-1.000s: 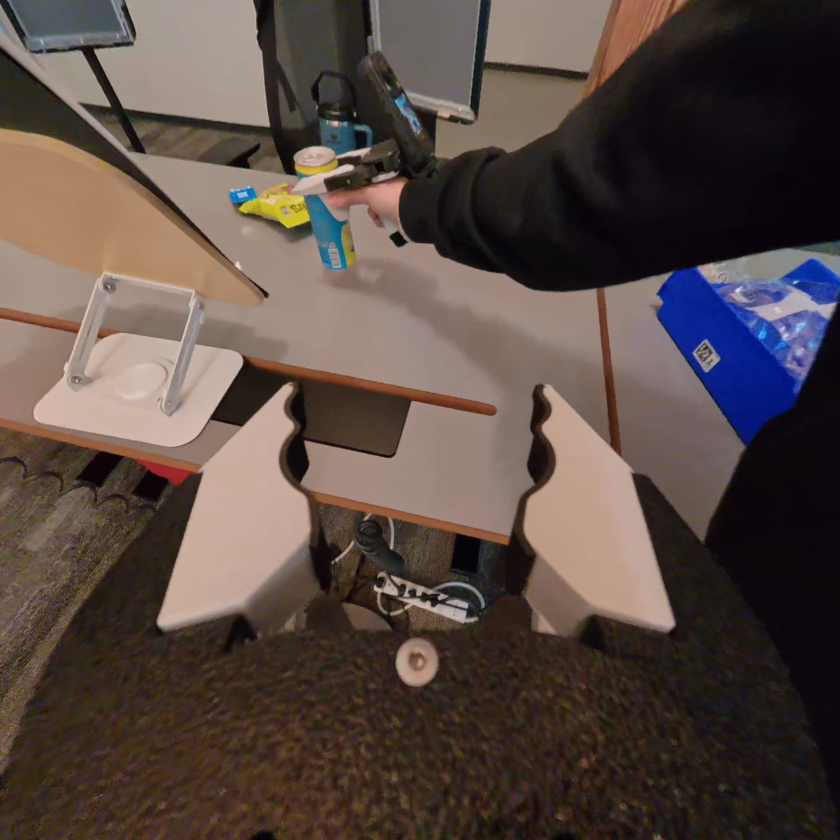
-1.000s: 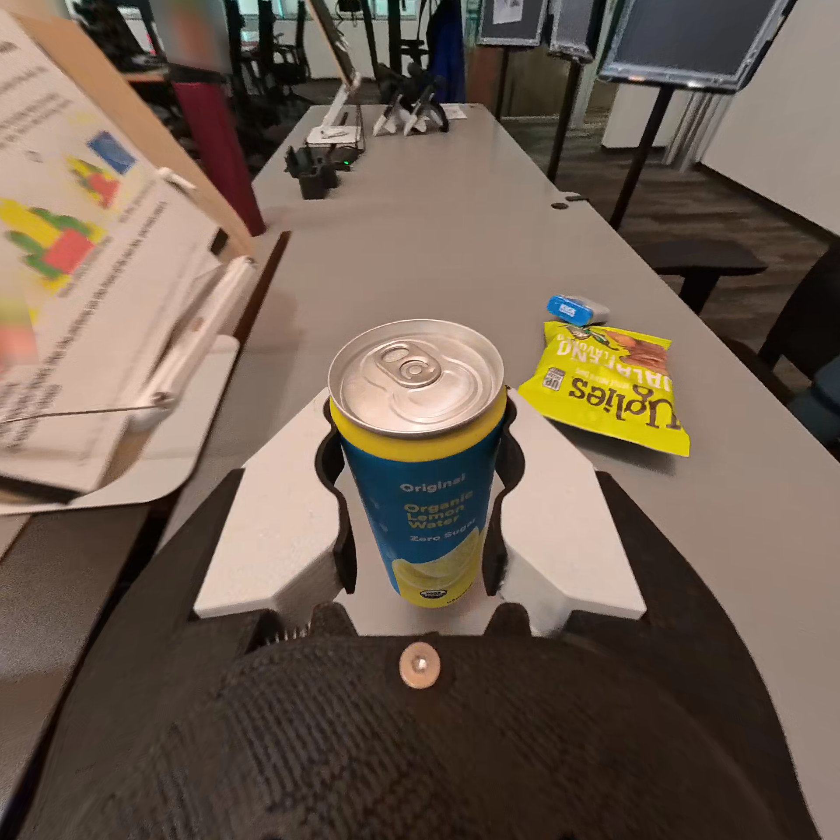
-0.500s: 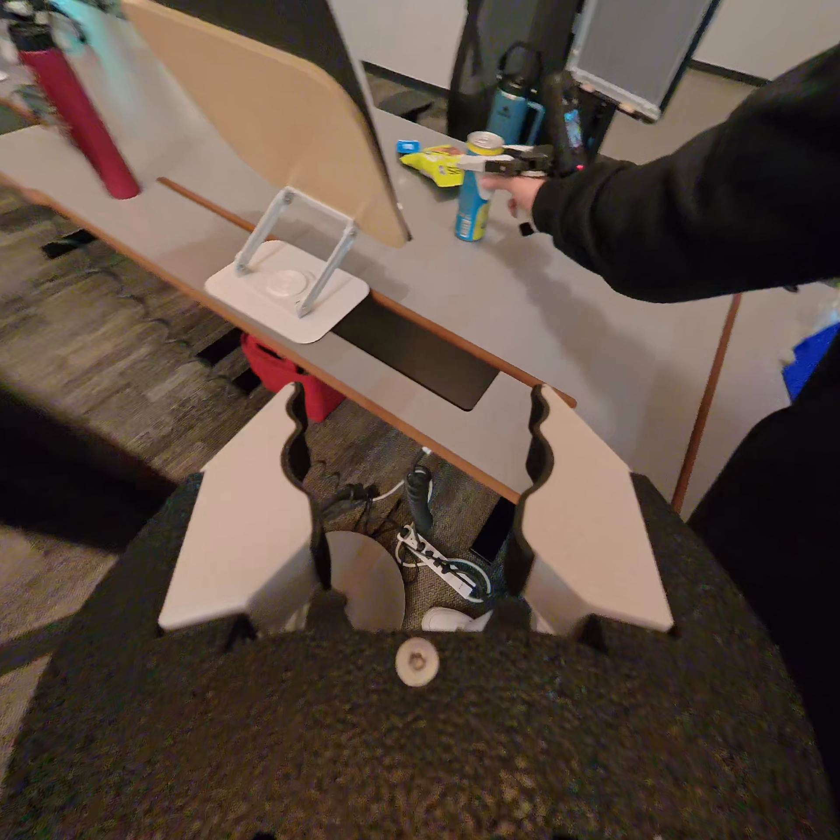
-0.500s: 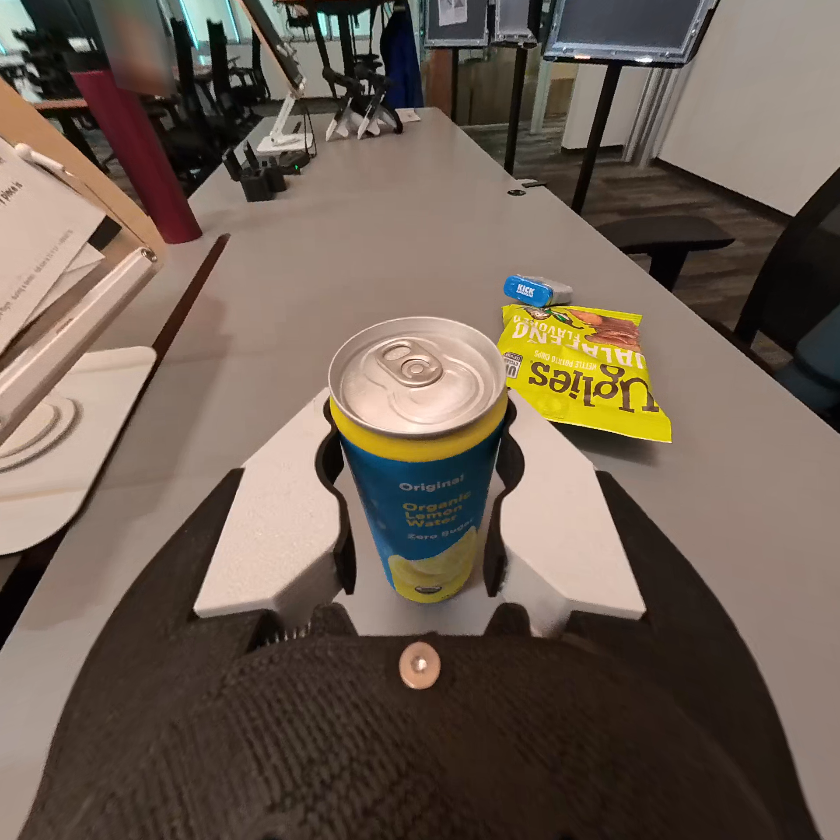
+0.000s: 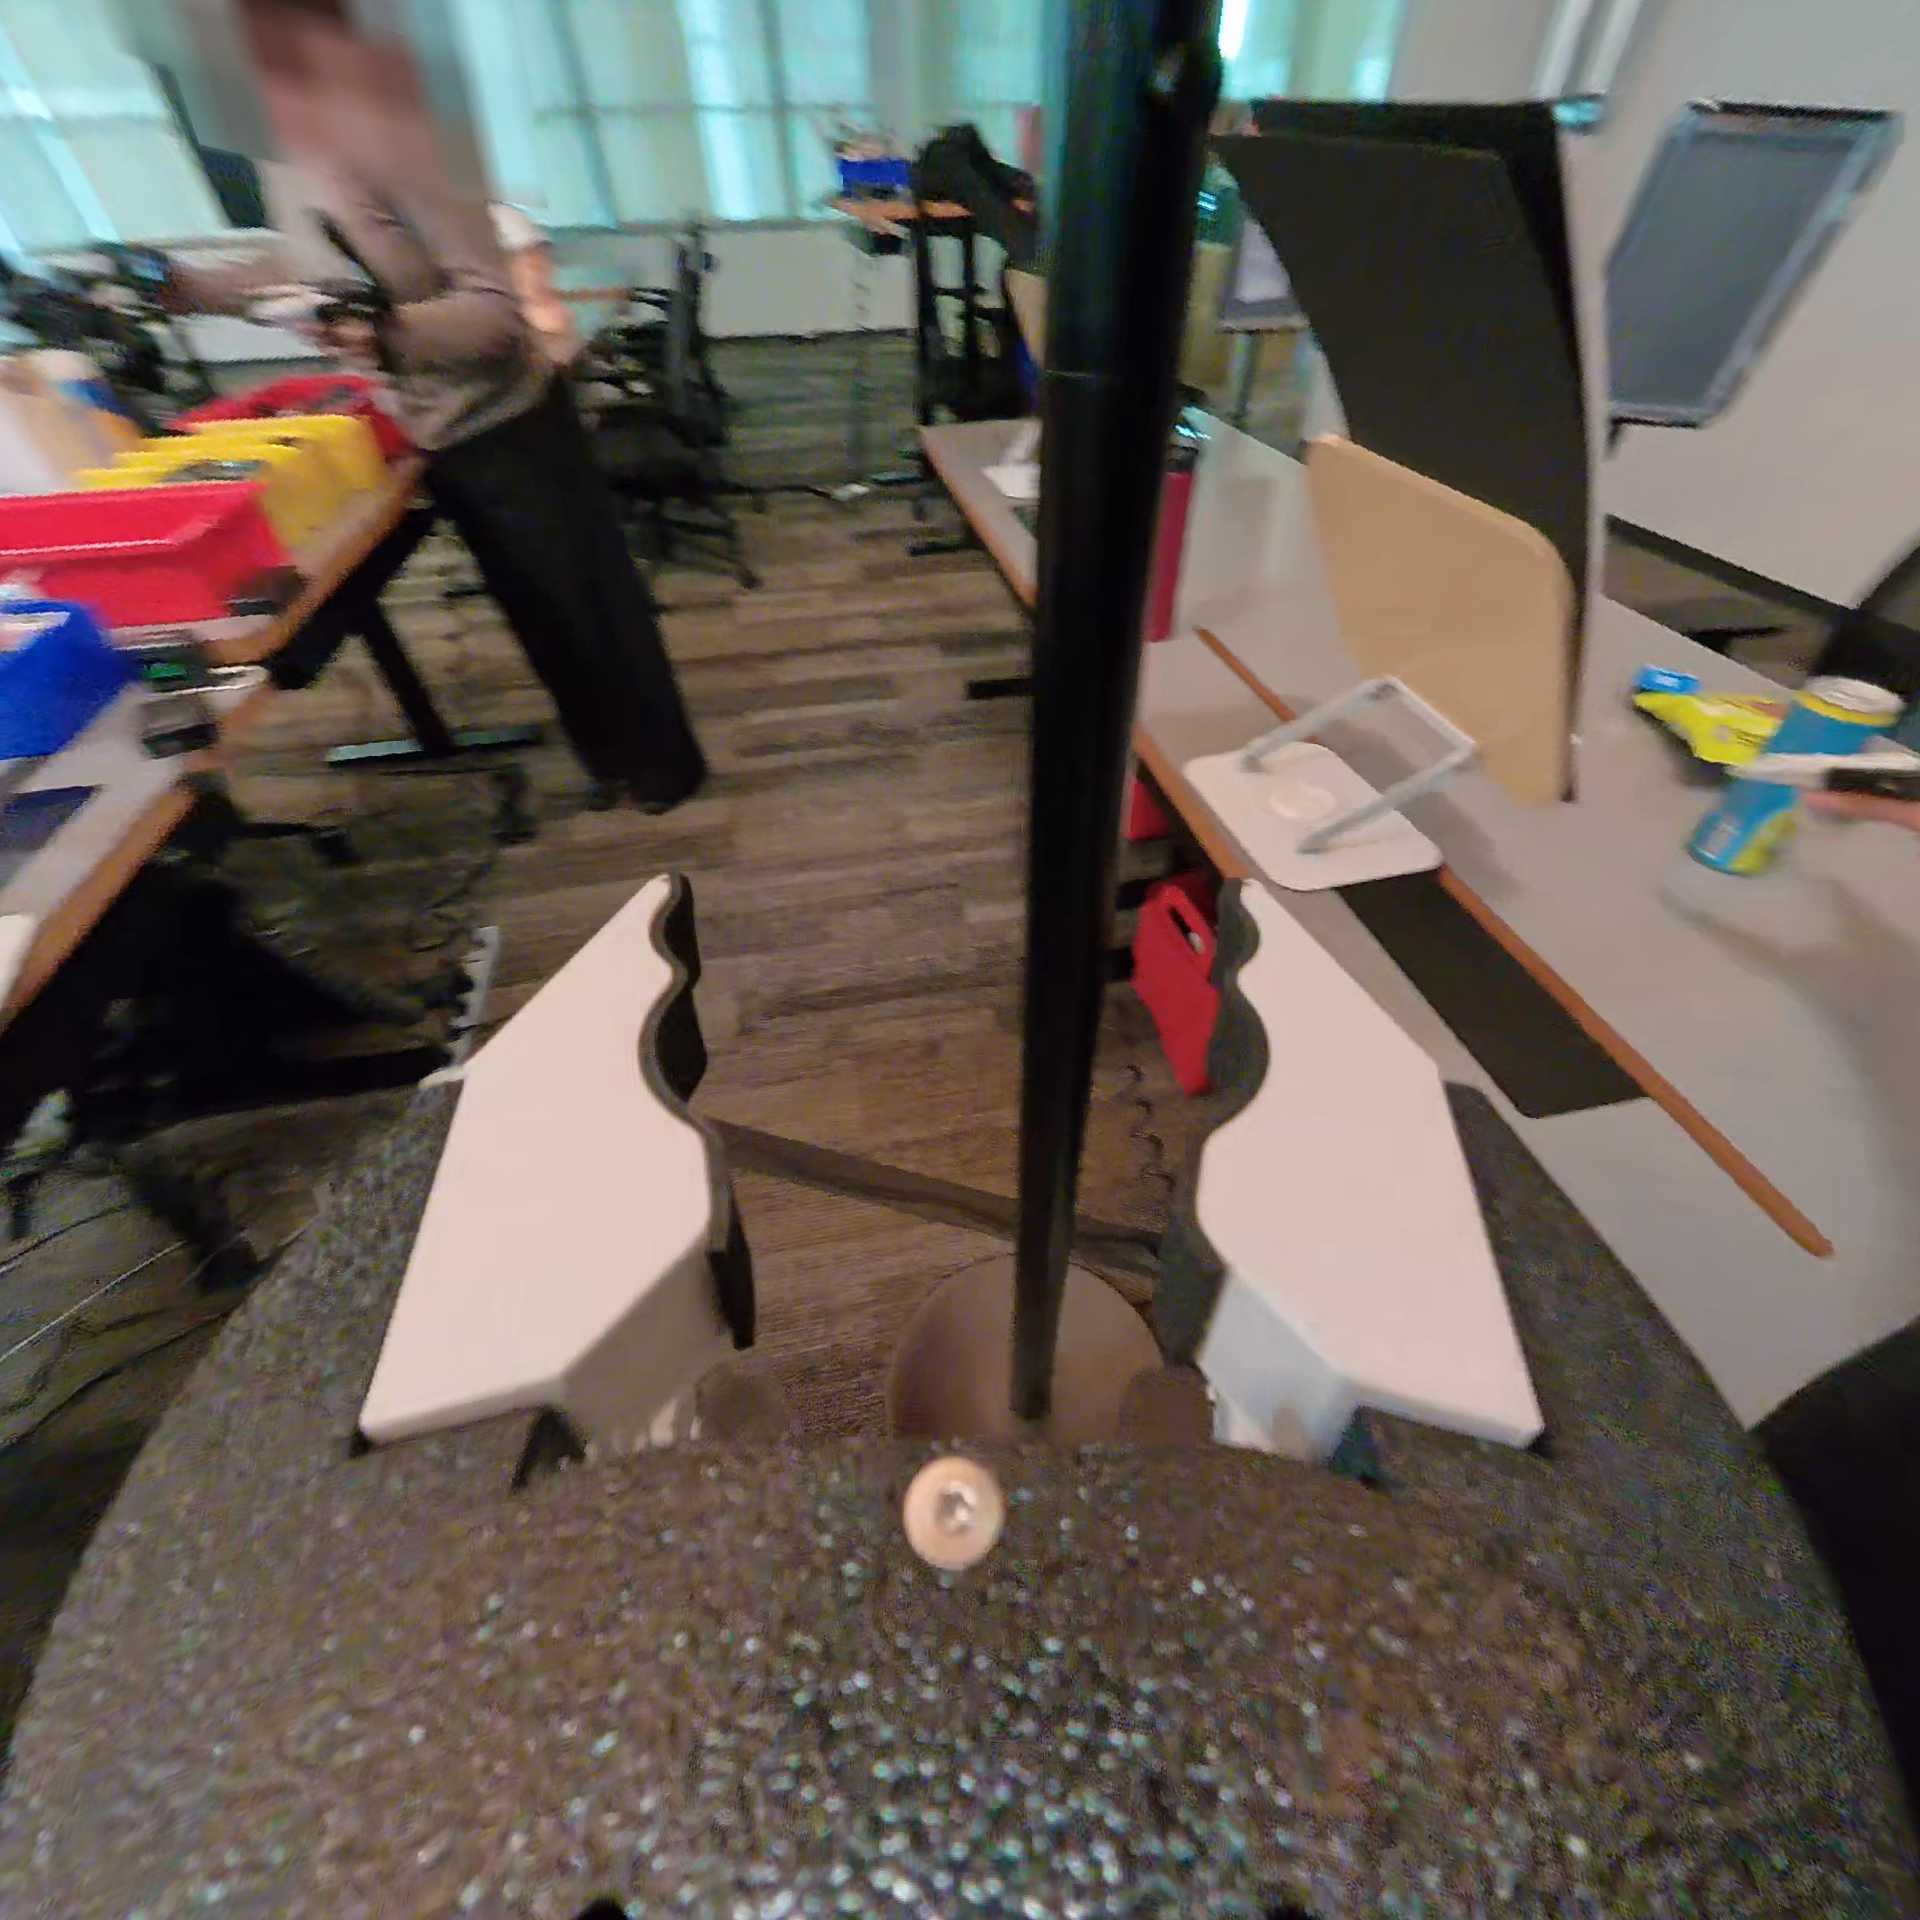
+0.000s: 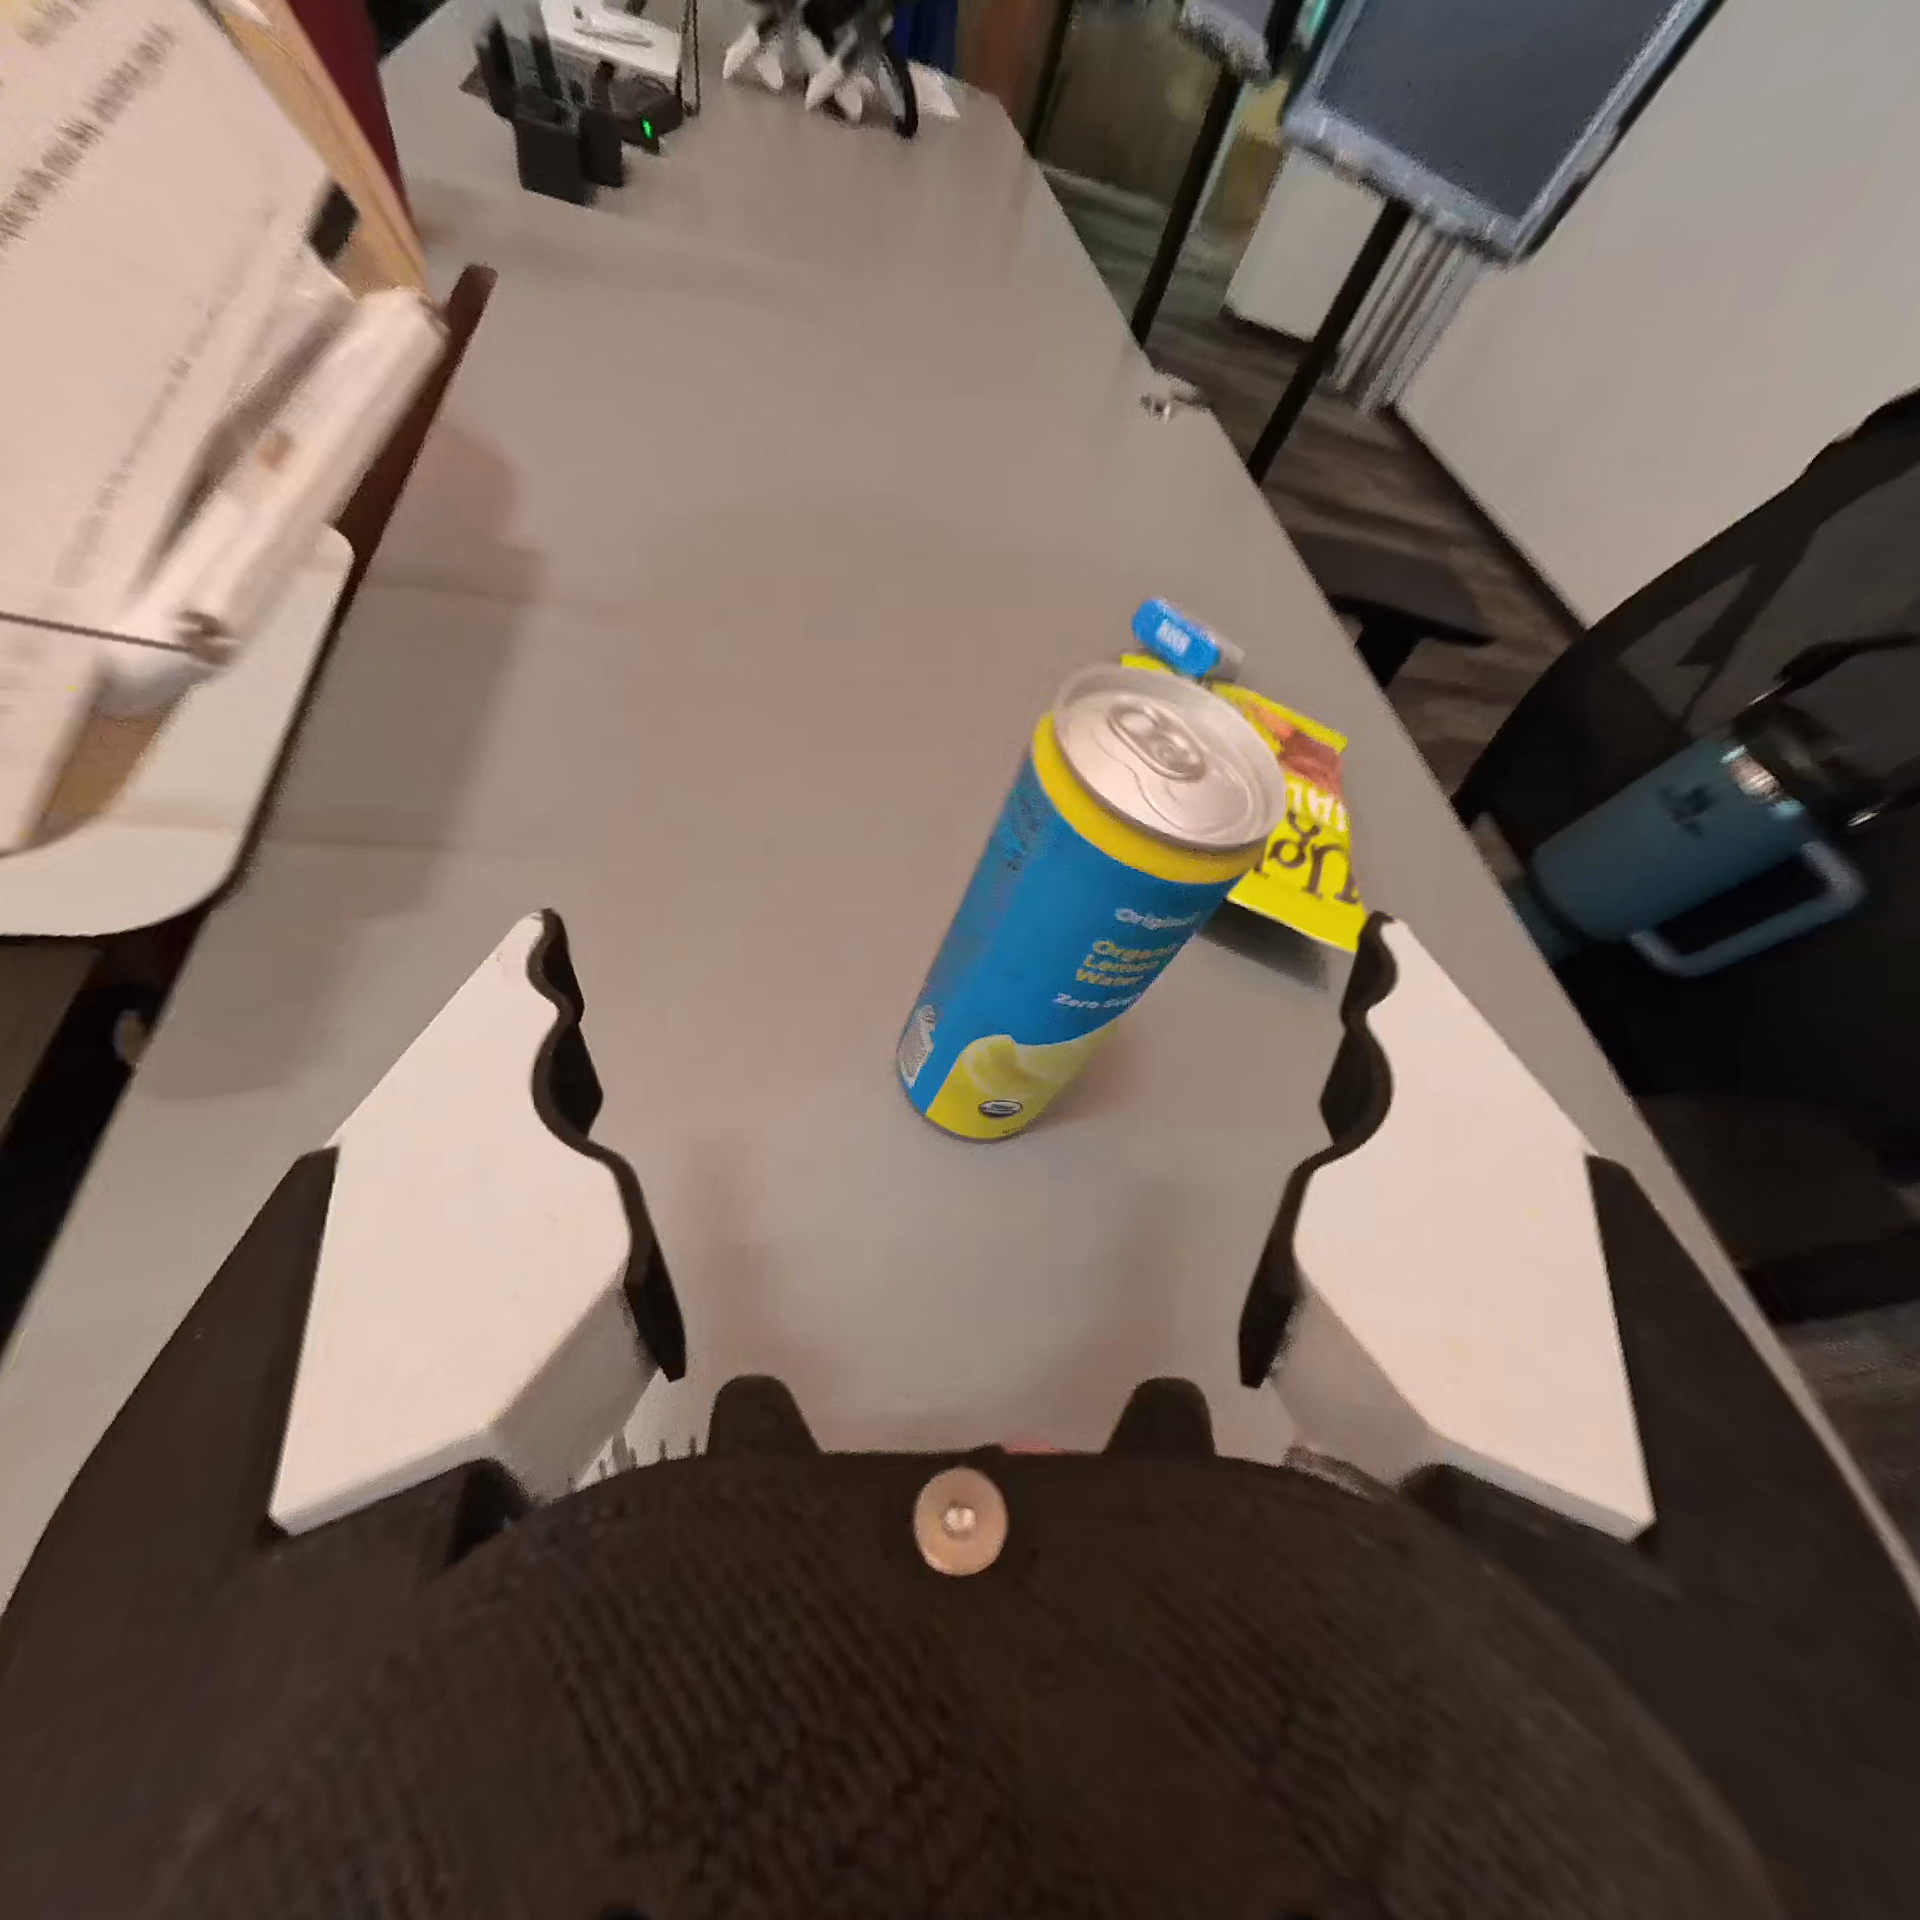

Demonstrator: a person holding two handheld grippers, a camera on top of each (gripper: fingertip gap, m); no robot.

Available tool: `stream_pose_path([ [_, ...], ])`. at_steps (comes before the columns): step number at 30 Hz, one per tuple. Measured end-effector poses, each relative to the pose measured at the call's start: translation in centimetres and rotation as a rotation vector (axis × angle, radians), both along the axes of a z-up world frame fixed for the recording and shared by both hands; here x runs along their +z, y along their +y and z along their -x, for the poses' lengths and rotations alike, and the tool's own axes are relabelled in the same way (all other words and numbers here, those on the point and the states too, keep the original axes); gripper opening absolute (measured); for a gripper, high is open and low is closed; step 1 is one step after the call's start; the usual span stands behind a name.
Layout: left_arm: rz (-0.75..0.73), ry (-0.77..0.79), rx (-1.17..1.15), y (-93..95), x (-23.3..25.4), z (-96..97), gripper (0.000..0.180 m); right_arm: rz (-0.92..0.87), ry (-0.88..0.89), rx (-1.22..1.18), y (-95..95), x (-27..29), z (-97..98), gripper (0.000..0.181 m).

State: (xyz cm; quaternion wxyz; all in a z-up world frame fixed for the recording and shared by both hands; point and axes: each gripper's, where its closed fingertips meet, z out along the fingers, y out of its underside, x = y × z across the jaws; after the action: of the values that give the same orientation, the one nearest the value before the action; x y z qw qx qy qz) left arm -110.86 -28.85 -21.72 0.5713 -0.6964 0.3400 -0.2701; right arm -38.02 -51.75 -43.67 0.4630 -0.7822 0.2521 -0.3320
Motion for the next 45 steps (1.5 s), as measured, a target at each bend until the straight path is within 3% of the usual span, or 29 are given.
stream_pose_path([
  [1, -0.012, -0.008, 0.044, -0.3, 0.3, 1.8, 0.097, -0.006, -0.033, 0.015, 0.4, 1.0, 1.6, 0.141],
  [5, -0.064, -0.047, 0.225, -2.3, 1.7, 10.3, 0.097, -0.023, -0.093, 0.128, 3.9, 3.3, 10.3, 0.133],
  [9, -0.1, -0.107, 0.39, -5.9, 2.5, 19.3, 0.097, 0.038, -0.149, 0.395, 8.5, 4.0, 22.0, 0.127],
  [20, -0.178, -0.123, 0.72, -20.0, 2.3, 39.8, 0.094, 0.034, -0.019, 0.888, 9.4, 0.5, 52.9, 0.106],
  [24, -0.209, -0.108, 0.834, -24.8, 2.6, 44.9, 0.094, 0.017, 0.024, 1.196, 11.3, 0.2, 67.6, 0.102],
  [36, -0.212, -0.132, 1.336, -38.1, -0.1, 58.7, 0.092, -0.139, 0.03, 2.18, 11.4, 7.1, 109.6, 0.101],
  [41, -0.188, -0.039, 1.604, -44.1, -0.9, 63.9, 0.09, -0.177, 0.135, 2.51, 8.1, 7.9, 124.4, 0.102],
  [45, -0.213, -0.117, 1.821, -47.7, 0.2, 67.6, 0.089, -0.178, 0.151, 2.763, 4.6, 8.0, 134.5, 0.099],
])
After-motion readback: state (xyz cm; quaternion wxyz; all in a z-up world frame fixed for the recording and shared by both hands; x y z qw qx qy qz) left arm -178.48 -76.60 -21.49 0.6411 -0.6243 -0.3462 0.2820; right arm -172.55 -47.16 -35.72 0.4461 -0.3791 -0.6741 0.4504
